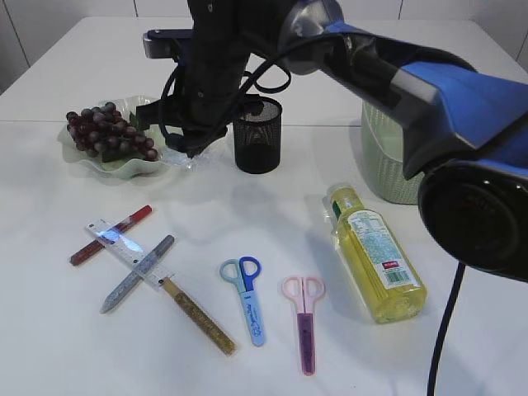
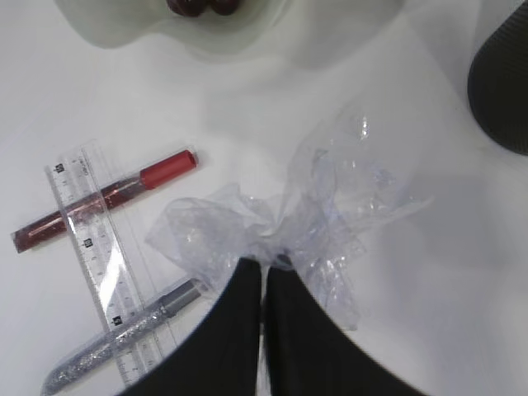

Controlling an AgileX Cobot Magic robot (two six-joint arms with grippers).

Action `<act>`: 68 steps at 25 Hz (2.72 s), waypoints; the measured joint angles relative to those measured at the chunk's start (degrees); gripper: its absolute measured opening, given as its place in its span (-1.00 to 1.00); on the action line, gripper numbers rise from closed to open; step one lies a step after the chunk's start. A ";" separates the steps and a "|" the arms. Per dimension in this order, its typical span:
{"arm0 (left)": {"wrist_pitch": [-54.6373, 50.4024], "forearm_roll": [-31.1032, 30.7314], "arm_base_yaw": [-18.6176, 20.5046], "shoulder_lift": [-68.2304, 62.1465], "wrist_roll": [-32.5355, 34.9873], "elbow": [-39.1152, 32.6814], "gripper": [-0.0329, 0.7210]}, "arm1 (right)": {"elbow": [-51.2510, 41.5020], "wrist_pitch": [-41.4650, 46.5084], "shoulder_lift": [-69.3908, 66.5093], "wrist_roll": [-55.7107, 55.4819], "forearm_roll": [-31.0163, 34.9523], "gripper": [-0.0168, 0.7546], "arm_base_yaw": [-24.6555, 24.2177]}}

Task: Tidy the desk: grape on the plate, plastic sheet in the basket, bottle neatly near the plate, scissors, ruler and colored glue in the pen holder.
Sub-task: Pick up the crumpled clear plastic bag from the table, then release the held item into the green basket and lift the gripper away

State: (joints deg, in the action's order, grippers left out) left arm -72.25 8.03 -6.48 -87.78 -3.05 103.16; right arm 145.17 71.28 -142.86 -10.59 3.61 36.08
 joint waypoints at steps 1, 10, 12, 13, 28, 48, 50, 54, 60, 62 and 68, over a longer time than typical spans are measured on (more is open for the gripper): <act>0.00 0.00 0.00 0.00 0.00 0.00 -0.12 | 0.00 0.04 0.59 -0.01 0.00 -0.92 0.00; 0.00 0.03 0.00 0.00 0.00 0.00 -0.12 | -5.85 0.13 6.60 1.08 0.22 -0.92 0.00; 0.00 0.03 0.00 0.00 0.00 0.00 -0.12 | -9.22 0.13 8.59 1.60 -0.18 -0.92 0.00; 0.00 0.03 0.00 0.00 0.00 0.00 -0.12 | -10.72 0.13 9.83 1.71 -0.60 -0.92 0.00; 0.00 0.34 0.00 0.00 0.00 0.00 -0.12 | -21.36 0.24 20.34 3.75 -3.61 -0.92 -9.92; 0.00 1.24 0.00 0.00 0.00 0.00 -0.15 | -21.36 0.24 21.55 4.41 -8.84 -0.92 -29.40; 0.00 1.37 0.00 0.00 0.00 0.00 -0.15 | -21.36 0.24 21.55 4.41 -9.21 -0.92 -29.93; 0.00 1.49 0.00 0.00 0.00 0.00 -0.15 | -21.36 0.24 21.34 4.41 -9.45 -0.92 -30.06; 0.00 1.59 0.00 0.00 0.00 0.00 -0.16 | -21.36 0.24 20.39 4.41 -9.45 -0.92 -30.06; 0.00 1.59 0.00 0.00 0.00 0.00 -0.17 | -21.36 0.24 20.11 4.41 -9.45 -0.91 -30.06; 0.00 1.59 0.00 0.00 0.00 0.00 -0.17 | -21.36 0.24 19.11 4.41 -9.45 -0.40 -30.06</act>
State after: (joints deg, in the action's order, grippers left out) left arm -72.25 9.63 -6.48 -87.78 -3.05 103.16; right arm 123.82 71.52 -123.75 -6.18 -5.83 6.02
